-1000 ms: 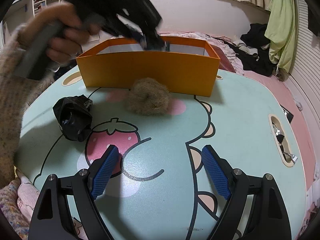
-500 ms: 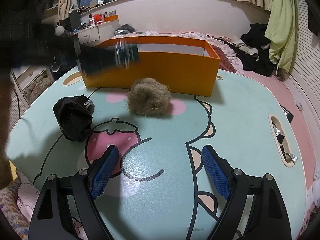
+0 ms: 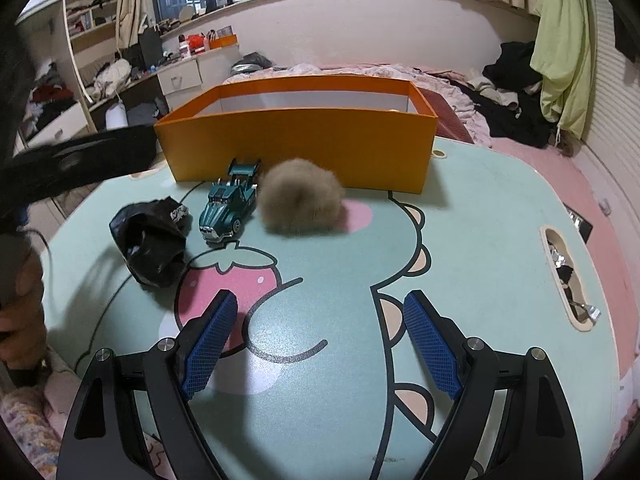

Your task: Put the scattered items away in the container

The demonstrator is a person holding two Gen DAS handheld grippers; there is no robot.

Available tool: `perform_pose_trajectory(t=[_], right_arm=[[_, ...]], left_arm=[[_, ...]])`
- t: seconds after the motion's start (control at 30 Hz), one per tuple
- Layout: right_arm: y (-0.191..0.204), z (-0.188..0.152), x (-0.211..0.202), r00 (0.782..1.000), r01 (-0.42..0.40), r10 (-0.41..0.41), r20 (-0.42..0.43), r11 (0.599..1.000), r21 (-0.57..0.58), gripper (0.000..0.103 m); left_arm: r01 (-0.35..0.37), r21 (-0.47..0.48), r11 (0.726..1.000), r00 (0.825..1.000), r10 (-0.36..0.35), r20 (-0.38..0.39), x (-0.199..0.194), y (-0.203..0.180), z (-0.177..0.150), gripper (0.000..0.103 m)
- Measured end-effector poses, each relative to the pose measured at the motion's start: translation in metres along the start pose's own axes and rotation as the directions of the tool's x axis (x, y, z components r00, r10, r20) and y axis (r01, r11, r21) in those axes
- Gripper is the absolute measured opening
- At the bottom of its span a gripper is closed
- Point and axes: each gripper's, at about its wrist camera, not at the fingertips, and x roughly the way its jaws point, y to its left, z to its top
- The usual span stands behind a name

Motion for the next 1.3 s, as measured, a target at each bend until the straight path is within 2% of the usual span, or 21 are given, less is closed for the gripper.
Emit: perform_pose_trajectory(t=[0.1, 0.17, 0.23, 0.3, 0.37, 0.4, 0.43, 0.53, 0.67, 0.87, 1.03, 1.13, 1.17, 1.2, 1.3], right_arm=[[-0.010, 0.014, -0.007, 1.000, -0.005, 0.005, 0.016, 1.000, 0.005, 0.085], [-0.018, 0.038, -0.017, 0.998, -0.006, 0.005, 0.057, 1.000, 0.019, 0.085], [-0.028, 0.068, -0.024, 0.995, -0.041, 0.036, 0.090, 0.998, 0.054, 0.085], [-0.034, 0.100, -0.025, 0.993, -0.056, 0.048, 0.111, 0.995, 0.077, 0.085], [-0.033, 0.131, -0.014, 0.997, -0.012, 0.006, 0.083, 0.997, 0.075, 0.074], [-0.031, 0.143, -0.005, 0.999, 0.011, -0.015, 0.048, 0.997, 0.072, 0.059], [-0.029, 0.153, 0.008, 1.000, 0.030, -0.030, -0.004, 0.997, 0.070, 0.050], [-0.026, 0.175, 0.052, 0.987, 0.080, -0.073, -0.145, 0.996, 0.047, 0.038], [-0.032, 0.181, 0.098, 0.944, 0.237, -0.229, -0.237, 0.971, 0.008, 0.037], [-0.030, 0.188, 0.119, 0.911, 0.287, -0.285, -0.298, 0.957, -0.039, 0.037], [-0.023, 0.185, 0.146, 0.859, 0.336, -0.360, -0.365, 0.933, -0.129, 0.036], [-0.018, 0.184, 0.156, 0.837, 0.337, -0.383, -0.391, 0.923, -0.183, 0.036], [-0.017, 0.184, 0.157, 0.834, 0.332, -0.382, -0.399, 0.924, -0.191, 0.035], [-0.017, 0.185, 0.156, 0.839, 0.315, -0.362, -0.407, 0.932, -0.178, 0.028], [-0.021, 0.184, 0.150, 0.869, 0.248, -0.271, -0.413, 0.962, -0.110, 0.024]], left_arm=[[-0.078, 0.031, 0.996, 0.997, 0.078, -0.020, 0.001, 0.007, -0.015, 0.102], [-0.081, 0.025, 0.996, 0.994, 0.083, -0.070, 0.011, 0.015, -0.021, 0.102], [-0.086, -0.008, 0.996, 0.988, 0.084, -0.127, 0.021, 0.023, -0.023, 0.102], [-0.097, 0.005, 0.995, 0.985, 0.096, -0.140, 0.024, 0.022, -0.024, 0.102], [-0.112, 0.016, 0.994, 0.980, 0.113, -0.165, 0.030, 0.020, -0.026, 0.103], [-0.109, 0.016, 0.994, 0.977, 0.111, -0.182, 0.033, 0.021, -0.027, 0.103], [-0.102, 0.011, 0.995, 0.975, 0.102, -0.198, 0.036, 0.022, -0.028, 0.103], [-0.092, -0.005, 0.996, 0.976, 0.089, -0.201, 0.036, 0.026, -0.029, 0.103], [-0.092, -0.005, 0.996, 0.976, 0.090, -0.199, 0.036, 0.024, -0.031, 0.103], [-0.092, -0.004, 0.996, 0.976, 0.090, -0.199, 0.036, 0.024, -0.031, 0.103], [-0.090, -0.004, 0.996, 0.976, 0.087, -0.198, 0.036, 0.023, -0.031, 0.103], [-0.086, -0.008, 0.996, 0.977, 0.082, -0.197, 0.036, 0.024, -0.031, 0.103], [-0.084, -0.009, 0.996, 0.977, 0.081, -0.197, 0.036, 0.024, -0.031, 0.103], [-0.083, -0.010, 0.996, 0.977, 0.079, -0.196, 0.036, 0.024, -0.031, 0.103], [-0.082, -0.011, 0.997, 0.978, 0.079, -0.196, 0.036, 0.024, -0.030, 0.103]])
